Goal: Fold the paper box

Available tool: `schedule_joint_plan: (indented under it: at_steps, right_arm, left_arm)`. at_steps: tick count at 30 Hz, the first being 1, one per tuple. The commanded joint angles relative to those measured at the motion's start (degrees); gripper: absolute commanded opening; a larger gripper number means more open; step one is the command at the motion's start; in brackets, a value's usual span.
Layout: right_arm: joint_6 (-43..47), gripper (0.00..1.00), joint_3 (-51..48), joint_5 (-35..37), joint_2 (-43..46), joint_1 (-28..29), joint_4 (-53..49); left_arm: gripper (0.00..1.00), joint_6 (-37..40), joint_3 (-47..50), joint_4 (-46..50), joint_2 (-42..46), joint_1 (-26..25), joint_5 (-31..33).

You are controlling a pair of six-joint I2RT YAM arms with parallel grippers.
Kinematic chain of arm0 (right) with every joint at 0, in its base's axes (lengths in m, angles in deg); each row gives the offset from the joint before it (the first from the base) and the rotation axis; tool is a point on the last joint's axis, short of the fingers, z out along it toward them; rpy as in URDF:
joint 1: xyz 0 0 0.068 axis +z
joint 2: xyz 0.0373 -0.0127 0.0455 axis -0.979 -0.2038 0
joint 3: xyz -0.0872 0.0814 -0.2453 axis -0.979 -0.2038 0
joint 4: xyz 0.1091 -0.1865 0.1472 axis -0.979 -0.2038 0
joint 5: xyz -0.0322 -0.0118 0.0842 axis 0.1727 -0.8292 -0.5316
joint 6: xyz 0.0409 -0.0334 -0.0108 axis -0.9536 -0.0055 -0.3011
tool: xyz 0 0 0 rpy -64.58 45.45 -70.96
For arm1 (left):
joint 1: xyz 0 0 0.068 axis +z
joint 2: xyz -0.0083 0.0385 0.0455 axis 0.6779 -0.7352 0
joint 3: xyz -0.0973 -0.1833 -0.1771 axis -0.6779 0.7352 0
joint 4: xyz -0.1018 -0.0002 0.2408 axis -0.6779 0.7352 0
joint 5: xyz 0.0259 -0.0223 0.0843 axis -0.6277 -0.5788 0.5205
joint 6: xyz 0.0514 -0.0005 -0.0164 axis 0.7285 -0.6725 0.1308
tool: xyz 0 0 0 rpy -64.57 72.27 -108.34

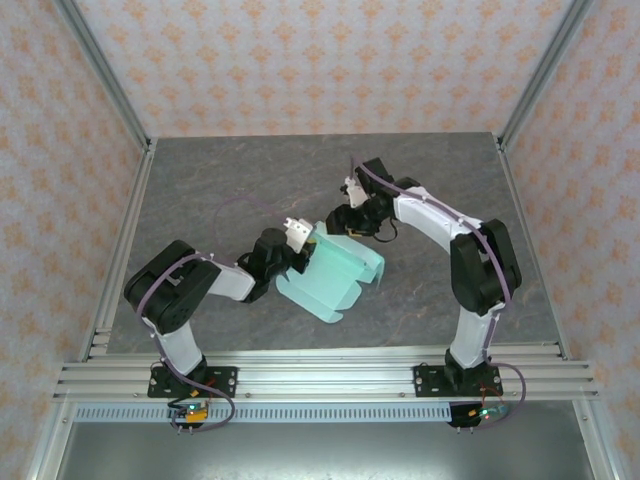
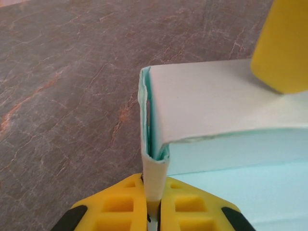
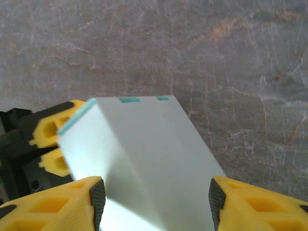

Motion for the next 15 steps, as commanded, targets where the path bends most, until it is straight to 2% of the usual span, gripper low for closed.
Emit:
schedule_joint_plan:
  at_steps: [1, 4, 9, 13, 15]
  right_arm:
    - [2.3, 0.57, 2.2, -1.0, -1.2, 0.3, -2.0]
    - [1.8, 0.54, 1.2, -1.4, -2.0, 0.8, -1.4]
    - [0.5, 0.5, -0.5, -2.0, -2.3, 0.9, -0.4]
    - [-0.4, 0.46, -1.4, -3.0, -2.6, 1.1, 0.5]
    - [-0.3, 0.46, -1.8, -3.4, -2.6, 1.2, 0.6]
  left_arm:
    - [0.14, -1.2, -1.8, -2.0, -1.5, -0.3, -2.0]
    - [0.23, -1.8, -2.6, -2.6, -2.2, -0.3, -2.7]
    - [0.29, -1.8, -3.9, -2.6, -3.3, -0.4, -2.2]
    - [0.28, -1.7, -4.7, -3.8, -5.0, -0.7, -1.4]
    - [0.2, -1.7, -5.6, -3.7, -5.6, -0.9, -1.5]
